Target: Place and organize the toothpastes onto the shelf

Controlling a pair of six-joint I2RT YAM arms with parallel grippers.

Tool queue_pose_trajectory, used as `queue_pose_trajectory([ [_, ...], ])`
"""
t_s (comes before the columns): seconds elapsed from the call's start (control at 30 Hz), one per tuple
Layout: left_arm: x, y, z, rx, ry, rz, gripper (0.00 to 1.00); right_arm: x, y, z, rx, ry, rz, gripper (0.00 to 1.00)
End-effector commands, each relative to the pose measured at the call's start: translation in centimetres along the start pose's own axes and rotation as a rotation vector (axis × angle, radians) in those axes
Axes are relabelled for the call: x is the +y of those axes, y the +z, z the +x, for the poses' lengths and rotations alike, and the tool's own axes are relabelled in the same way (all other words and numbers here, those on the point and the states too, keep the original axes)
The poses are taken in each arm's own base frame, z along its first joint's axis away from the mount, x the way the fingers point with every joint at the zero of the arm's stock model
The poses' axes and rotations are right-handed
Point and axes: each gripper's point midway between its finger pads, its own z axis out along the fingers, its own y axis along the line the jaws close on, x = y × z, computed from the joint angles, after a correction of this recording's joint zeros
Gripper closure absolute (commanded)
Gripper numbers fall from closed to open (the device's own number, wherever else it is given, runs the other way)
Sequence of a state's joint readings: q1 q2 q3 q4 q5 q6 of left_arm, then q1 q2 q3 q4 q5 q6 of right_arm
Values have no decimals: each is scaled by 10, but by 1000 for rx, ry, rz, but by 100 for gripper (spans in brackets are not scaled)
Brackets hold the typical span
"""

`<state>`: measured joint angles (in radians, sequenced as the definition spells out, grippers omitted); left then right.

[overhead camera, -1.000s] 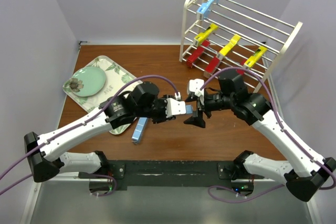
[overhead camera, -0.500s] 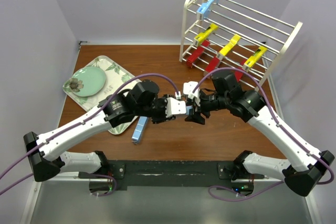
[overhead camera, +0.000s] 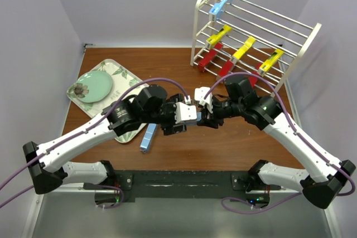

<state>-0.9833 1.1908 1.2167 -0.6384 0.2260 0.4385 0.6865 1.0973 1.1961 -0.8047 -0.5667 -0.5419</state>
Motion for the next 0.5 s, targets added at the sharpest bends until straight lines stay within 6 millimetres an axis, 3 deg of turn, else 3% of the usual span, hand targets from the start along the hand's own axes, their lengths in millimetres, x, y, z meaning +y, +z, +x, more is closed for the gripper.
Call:
queue_pose_trajectory([
  [0.0, 33, -26, -29, -108, 0, -202, 16, -8, -10, -23, -62, 15, 59, 83],
  [0.13, 62, -55, -38, -202, -56, -414, 10, -25, -14, -32, -86, 45, 155, 93],
  [0.2, 75, -65, -25, -199, -110, -529, 8, -40, -20, -40, -104, 69, 241, 95],
  [0.27, 85, -85, -27, -266, -158, -628, 5, -51, -30, -51, -137, 83, 317, 95],
  [0.3, 91, -89, -11, -245, -193, -698, 5, -63, -38, -58, -164, 108, 389, 95],
  [0.33, 98, -107, -15, -308, -227, -767, 4, -70, -44, -63, -182, 122, 439, 96],
  [0.37, 101, -110, 4, -287, -279, -838, 4, -76, -54, -72, -211, 128, 488, 97],
  [0.43, 107, -133, 9, -357, -339, -939, 3, -94, -77, -87, -272, 163, 624, 97],
  [0.47, 107, -135, 26, -336, -377, -993, 2, -99, -87, -94, -304, 191, 668, 97],
])
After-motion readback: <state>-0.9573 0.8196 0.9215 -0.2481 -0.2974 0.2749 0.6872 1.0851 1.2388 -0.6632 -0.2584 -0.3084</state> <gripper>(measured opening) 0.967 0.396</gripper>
